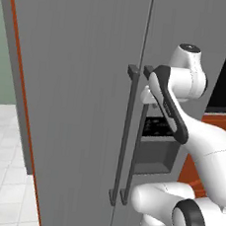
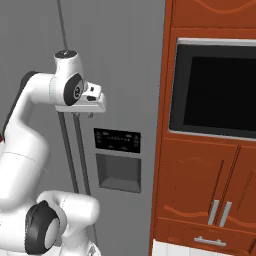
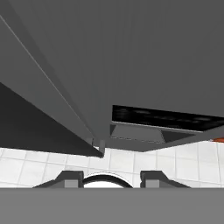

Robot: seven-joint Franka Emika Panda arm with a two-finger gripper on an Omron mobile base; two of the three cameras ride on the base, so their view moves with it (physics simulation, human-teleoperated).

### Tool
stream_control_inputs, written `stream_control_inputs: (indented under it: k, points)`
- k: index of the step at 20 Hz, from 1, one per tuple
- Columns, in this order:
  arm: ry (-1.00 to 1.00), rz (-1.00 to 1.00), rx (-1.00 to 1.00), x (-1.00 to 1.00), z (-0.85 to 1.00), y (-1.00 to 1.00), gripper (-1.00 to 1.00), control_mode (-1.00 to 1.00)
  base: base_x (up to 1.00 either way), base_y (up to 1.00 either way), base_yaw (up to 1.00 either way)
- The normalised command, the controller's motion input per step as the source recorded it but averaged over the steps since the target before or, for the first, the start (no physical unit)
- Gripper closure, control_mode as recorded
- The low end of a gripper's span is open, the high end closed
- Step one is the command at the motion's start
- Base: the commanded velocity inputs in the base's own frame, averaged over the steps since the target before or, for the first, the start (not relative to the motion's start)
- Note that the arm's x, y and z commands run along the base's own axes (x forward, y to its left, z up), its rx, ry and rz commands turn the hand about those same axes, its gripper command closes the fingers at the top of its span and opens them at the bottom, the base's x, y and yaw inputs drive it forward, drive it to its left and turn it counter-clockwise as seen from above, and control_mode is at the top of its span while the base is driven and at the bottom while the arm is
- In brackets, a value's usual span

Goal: Open the fridge, grab two sodas, and place both sodas inside the bowl with ice on the dining counter.

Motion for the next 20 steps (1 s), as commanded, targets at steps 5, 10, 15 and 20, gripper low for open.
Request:
stream_control_inputs:
  k: [5,10,15,20]
  points:
    - [0.00,0.00,0.00,0.00,0.00,0.00,-1.00,1.00,-0.26,0.02,0.01]
    - [0.00,0.00,0.00,0.00,0.00,0.00,-1.00,1.00,-0.54,0.19,0.01]
    - [0.00,0.00,0.00,0.00,0.00,0.00,-1.00,1.00,-0.41,0.29,0.00]
    - [0.00,0.00,0.00,0.00,0.00,0.00,-1.00,1.00,-0.20,0.40,0.00]
